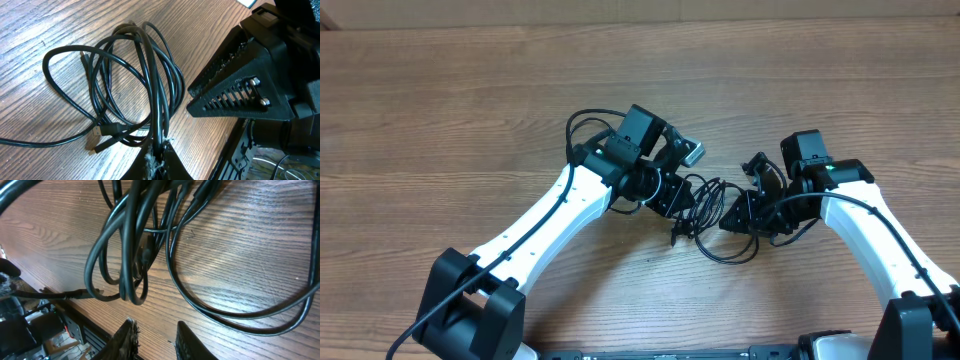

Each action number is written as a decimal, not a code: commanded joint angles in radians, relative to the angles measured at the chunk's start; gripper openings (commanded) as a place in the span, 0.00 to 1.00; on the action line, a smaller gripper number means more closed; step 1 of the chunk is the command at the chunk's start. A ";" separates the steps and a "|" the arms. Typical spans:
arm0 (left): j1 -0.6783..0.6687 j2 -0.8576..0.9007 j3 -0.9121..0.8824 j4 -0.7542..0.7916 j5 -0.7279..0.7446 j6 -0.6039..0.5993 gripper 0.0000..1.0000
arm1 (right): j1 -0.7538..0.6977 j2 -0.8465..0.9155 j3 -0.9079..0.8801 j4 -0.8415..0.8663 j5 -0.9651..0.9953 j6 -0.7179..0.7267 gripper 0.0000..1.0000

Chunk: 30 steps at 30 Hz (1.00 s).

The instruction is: Untangle cables

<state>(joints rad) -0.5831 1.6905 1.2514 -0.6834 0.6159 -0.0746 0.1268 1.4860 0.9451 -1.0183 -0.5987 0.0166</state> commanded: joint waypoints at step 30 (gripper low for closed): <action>-0.007 -0.021 -0.005 0.006 0.002 -0.001 0.04 | 0.003 0.001 -0.042 0.143 -0.021 0.032 0.24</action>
<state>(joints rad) -0.5831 1.6905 1.2514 -0.6811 0.6159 -0.0746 0.1268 1.4860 0.9081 -0.8814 -0.5743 0.0521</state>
